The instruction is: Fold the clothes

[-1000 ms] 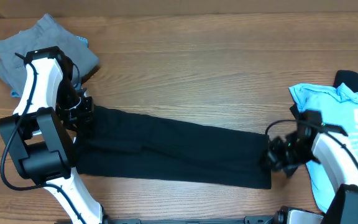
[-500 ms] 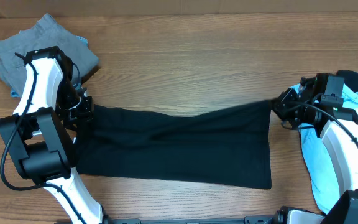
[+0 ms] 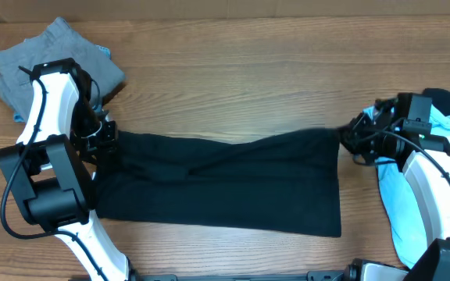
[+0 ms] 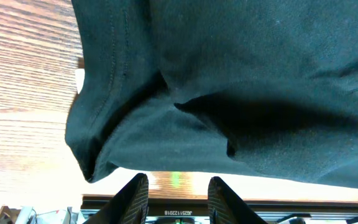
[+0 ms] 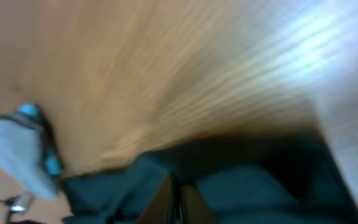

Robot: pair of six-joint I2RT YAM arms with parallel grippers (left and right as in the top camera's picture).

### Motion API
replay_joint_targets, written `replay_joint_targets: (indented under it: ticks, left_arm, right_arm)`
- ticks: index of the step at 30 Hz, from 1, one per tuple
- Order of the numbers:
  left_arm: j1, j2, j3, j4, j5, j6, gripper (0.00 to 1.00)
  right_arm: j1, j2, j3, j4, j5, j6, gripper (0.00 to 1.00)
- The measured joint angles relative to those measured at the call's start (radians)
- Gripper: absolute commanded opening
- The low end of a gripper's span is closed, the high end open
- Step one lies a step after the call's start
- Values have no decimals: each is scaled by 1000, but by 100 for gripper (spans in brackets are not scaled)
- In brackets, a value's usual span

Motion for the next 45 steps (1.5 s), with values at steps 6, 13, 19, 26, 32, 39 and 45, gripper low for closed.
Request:
replay_joint_targets:
  ticks: [6, 13, 19, 26, 32, 39, 45]
  left_arm:
    - [0, 0, 0, 0, 0, 0, 36]
    - [0, 0, 0, 0, 0, 0, 36]
    - [0, 0, 0, 0, 0, 0, 36]
    - [0, 0, 0, -10, 0, 0, 35]
    - [0, 0, 0, -13, 0, 0, 34]
    - [0, 0, 1, -16, 0, 0, 33]
    - [0, 0, 32, -45, 39, 21, 30]
  right_arm:
    - [0, 0, 0, -140, 90, -46, 4]
    - [0, 0, 2, -319, 164, -76, 4]
    - [0, 0, -3, -402, 243, -82, 4]
    - [0, 0, -92, -403, 270, -74, 10]
    - [0, 0, -133, -412, 283, -67, 23]
    - [0, 0, -134, -399, 294, -66, 44]
    - [0, 0, -134, -318, 235, -95, 43]
